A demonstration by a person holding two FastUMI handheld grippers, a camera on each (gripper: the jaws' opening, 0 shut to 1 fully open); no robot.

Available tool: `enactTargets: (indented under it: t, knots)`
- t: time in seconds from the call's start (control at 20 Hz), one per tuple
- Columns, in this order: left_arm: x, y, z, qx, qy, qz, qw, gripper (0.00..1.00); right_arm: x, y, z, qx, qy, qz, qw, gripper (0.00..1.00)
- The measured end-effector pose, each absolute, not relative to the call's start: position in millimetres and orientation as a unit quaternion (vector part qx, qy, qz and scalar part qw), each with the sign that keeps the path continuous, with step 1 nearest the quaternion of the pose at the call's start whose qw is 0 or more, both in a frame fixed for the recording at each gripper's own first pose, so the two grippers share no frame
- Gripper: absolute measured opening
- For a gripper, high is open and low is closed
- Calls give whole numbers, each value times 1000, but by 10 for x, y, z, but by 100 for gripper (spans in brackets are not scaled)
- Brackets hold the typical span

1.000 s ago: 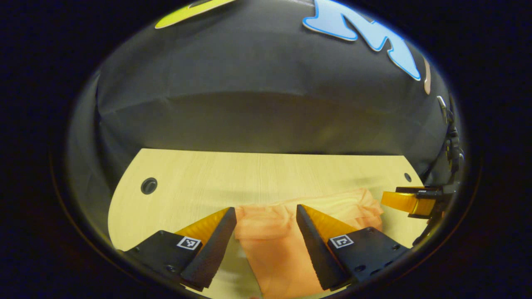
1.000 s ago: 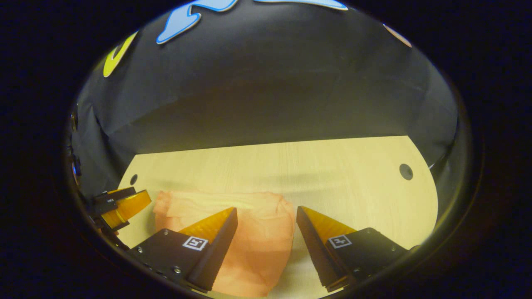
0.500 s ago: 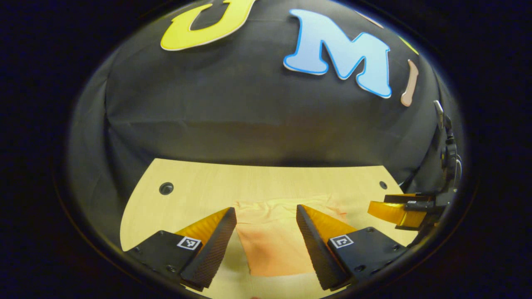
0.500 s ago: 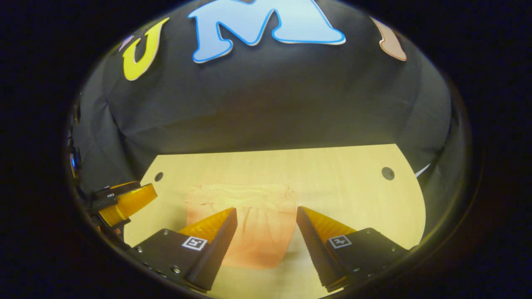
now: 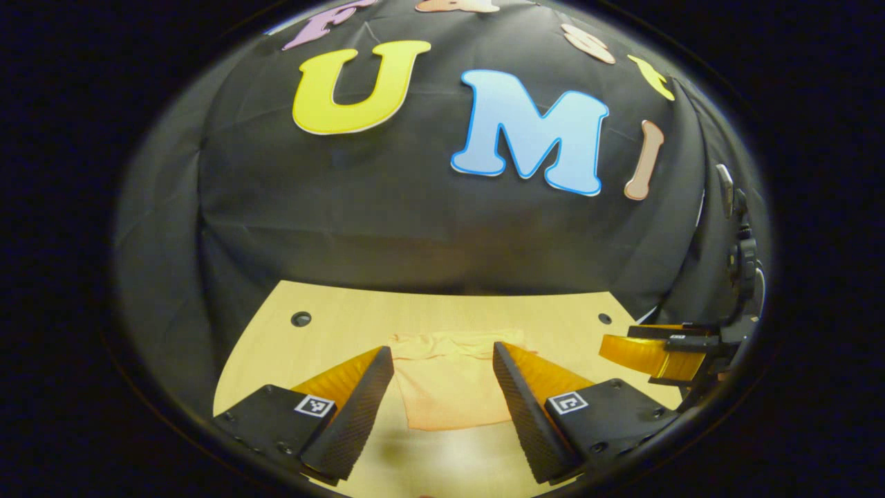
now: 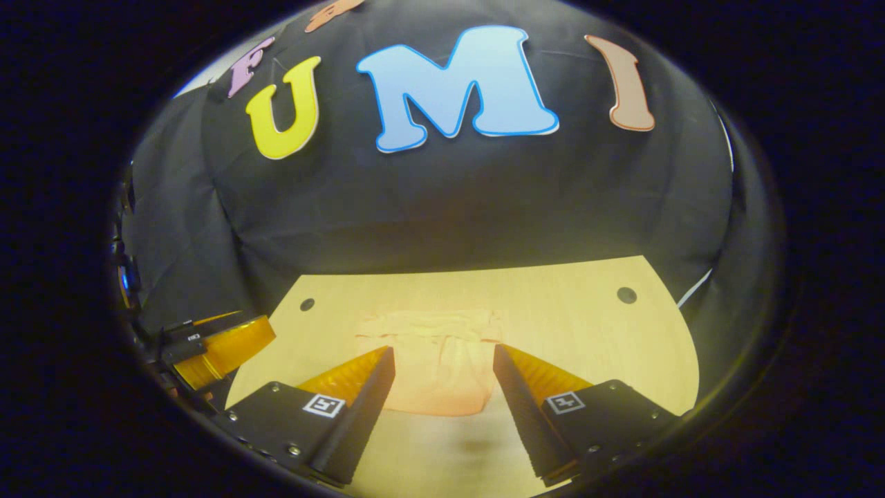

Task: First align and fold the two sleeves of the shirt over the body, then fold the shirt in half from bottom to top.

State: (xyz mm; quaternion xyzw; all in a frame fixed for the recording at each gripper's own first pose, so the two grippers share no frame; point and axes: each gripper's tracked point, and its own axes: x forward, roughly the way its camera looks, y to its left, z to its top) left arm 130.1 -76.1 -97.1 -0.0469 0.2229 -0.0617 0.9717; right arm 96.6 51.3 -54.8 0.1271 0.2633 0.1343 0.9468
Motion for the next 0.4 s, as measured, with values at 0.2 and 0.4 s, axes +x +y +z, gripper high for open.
enactTargets:
  t: [0.2,0.4]
  knots:
    - [817,-723,-782,-43,202,-58,977,95,579,489,-312,136,229,139,954,89]
    - [362,-606,-629,-42,185,-51,980,95,264,467,-137,132,203,142,960,90]
